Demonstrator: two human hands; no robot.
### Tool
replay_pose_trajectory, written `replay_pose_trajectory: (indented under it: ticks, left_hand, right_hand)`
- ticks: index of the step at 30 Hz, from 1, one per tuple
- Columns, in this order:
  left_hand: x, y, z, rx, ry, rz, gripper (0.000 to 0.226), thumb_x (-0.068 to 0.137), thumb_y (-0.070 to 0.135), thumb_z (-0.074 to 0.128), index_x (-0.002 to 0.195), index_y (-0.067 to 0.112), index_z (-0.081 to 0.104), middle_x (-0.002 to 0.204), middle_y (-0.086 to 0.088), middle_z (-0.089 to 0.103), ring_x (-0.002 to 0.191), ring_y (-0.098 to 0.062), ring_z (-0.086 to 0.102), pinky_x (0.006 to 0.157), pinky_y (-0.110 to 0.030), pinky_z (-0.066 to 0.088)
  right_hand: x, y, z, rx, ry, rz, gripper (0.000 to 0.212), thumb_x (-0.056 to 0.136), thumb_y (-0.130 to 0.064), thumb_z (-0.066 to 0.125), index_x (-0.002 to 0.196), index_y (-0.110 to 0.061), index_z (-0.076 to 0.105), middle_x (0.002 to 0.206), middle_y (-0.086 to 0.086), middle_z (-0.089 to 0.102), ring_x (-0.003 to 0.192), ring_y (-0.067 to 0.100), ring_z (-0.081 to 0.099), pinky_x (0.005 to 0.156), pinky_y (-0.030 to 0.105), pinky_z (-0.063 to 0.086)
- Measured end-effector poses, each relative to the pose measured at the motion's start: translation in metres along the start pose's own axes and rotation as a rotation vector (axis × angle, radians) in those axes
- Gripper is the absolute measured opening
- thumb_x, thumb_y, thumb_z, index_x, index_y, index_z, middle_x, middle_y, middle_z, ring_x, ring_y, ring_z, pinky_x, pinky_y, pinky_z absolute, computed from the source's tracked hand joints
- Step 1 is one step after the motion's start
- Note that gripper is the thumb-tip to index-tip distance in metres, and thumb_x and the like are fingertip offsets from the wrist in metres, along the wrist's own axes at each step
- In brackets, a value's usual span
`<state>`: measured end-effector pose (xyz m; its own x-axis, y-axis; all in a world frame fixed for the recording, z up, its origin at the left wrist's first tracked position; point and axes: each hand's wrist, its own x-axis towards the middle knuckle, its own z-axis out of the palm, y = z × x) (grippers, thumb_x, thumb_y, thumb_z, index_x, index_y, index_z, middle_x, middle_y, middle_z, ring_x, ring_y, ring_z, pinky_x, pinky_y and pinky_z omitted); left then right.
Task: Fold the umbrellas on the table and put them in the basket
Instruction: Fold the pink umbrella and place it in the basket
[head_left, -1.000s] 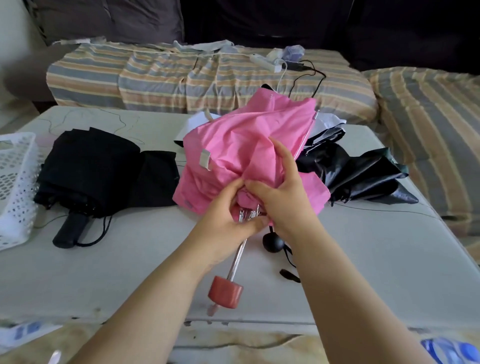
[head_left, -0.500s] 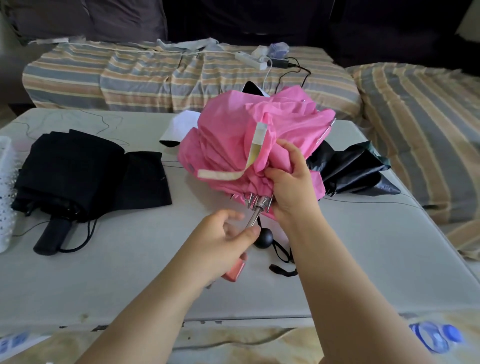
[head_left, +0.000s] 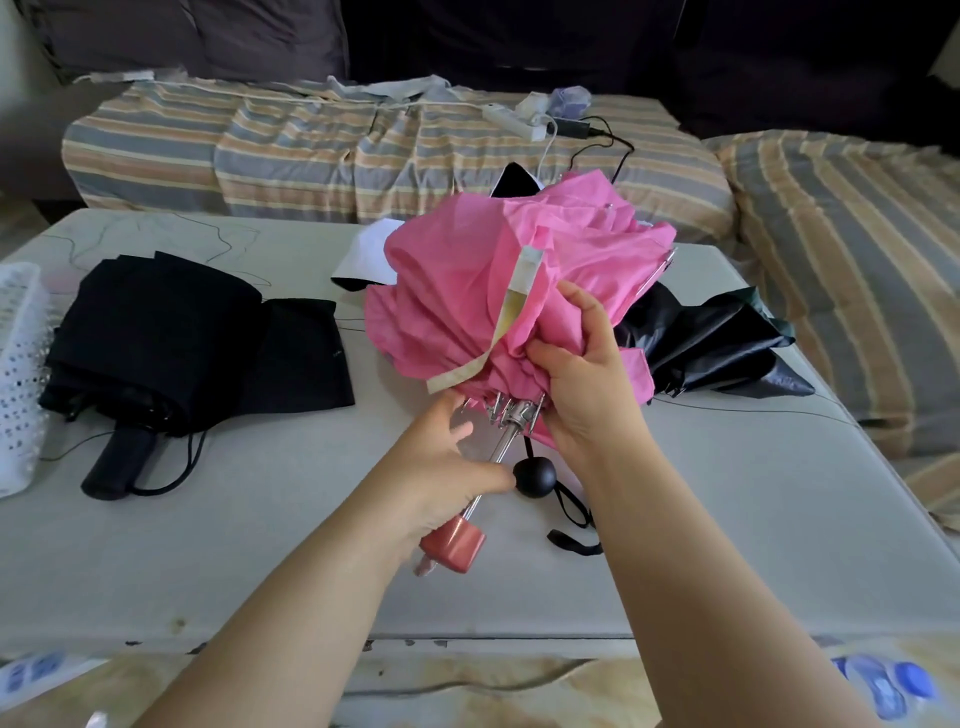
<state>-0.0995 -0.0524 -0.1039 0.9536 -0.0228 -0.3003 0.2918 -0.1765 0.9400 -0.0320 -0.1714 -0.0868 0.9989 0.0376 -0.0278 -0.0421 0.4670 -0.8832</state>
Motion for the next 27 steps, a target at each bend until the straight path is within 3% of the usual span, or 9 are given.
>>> replay_pose_trajectory:
  ticks: [2,5,9,13,17,20,23,27]
  left_hand:
    - [0.001,0.0,0.0,-0.036,-0.012,0.023,0.074,0.047,0.014,0.066,0.118,0.025,0.045,0.133,0.01,0.047,0.126,0.0,0.044,0.088,-0.015,0.042]
    - [0.001,-0.001,0.0,-0.109,-0.001,0.03,0.059,0.048,0.009,0.063,0.104,0.022,0.05,0.12,0.014,0.049,0.127,-0.002,0.044,0.093,-0.012,0.036]
    - [0.001,0.001,-0.004,-0.086,-0.001,0.021,0.066,0.047,0.011,0.063,0.112,0.019,0.055,0.123,0.007,0.052,0.116,0.001,0.052,0.07,-0.002,0.042]
    - [-0.005,0.005,-0.009,-0.12,0.033,0.015,0.066,0.047,0.005,0.064,0.109,0.023,0.054,0.106,0.006,0.062,0.097,0.002,0.061,0.065,-0.006,0.047]
    - [-0.013,0.006,-0.014,-0.114,0.061,0.007,0.057,0.065,-0.011,0.07,0.108,0.025,0.058,0.102,-0.002,0.071,0.099,-0.01,0.068,0.086,-0.025,0.052]
    - [-0.02,0.012,-0.018,-0.164,0.05,0.002,0.057,0.063,-0.008,0.07,0.111,0.02,0.062,0.097,-0.002,0.075,0.097,-0.013,0.069,0.094,-0.032,0.05]
    - [-0.024,0.018,-0.019,-0.226,0.015,-0.001,0.049,0.074,-0.023,0.056,0.109,0.01,0.064,0.095,-0.007,0.075,0.093,-0.013,0.071,0.083,-0.023,0.054]
    - [-0.023,0.017,-0.017,-0.326,0.008,-0.049,0.042,0.075,-0.028,0.05,0.102,0.002,0.064,0.095,-0.013,0.074,0.083,-0.013,0.072,0.067,-0.017,0.055]
  right_hand:
    - [-0.001,0.0,0.001,-0.016,-0.005,0.001,0.056,0.081,0.025,0.045,0.1,-0.027,0.056,0.097,0.01,0.059,0.071,0.018,0.062,0.069,0.039,0.057]
    - [-0.001,0.004,0.003,-0.041,-0.004,0.009,0.056,0.082,0.023,0.047,0.103,-0.028,0.056,0.102,0.012,0.059,0.077,0.022,0.062,0.079,0.045,0.055]
    - [-0.003,0.002,0.004,-0.055,-0.023,0.022,0.054,0.084,0.02,0.049,0.105,-0.03,0.056,0.11,0.014,0.059,0.086,0.026,0.063,0.086,0.05,0.053]
    - [-0.004,-0.002,0.002,-0.134,-0.086,0.005,0.054,0.087,0.014,0.052,0.105,-0.037,0.056,0.122,0.016,0.058,0.092,0.025,0.064,0.087,0.046,0.055]
    - [-0.006,-0.003,0.002,-0.184,-0.166,0.03,0.052,0.092,0.006,0.053,0.109,-0.043,0.054,0.132,0.011,0.054,0.103,0.02,0.065,0.088,0.039,0.056]
    - [-0.008,-0.005,0.0,-0.3,-0.206,0.024,0.05,0.095,-0.006,0.055,0.114,-0.052,0.049,0.133,0.0,0.05,0.117,0.018,0.058,0.097,0.041,0.051]
    - [-0.008,-0.006,-0.003,-0.64,-0.178,-0.06,0.052,0.092,-0.022,0.061,0.124,-0.059,0.043,0.13,-0.006,0.038,0.124,0.016,0.044,0.105,0.042,0.044]
    - [-0.011,0.001,-0.001,-0.772,-0.159,-0.018,0.058,0.087,-0.033,0.066,0.138,-0.044,0.041,0.136,-0.012,0.024,0.126,0.016,0.04,0.105,0.039,0.044]
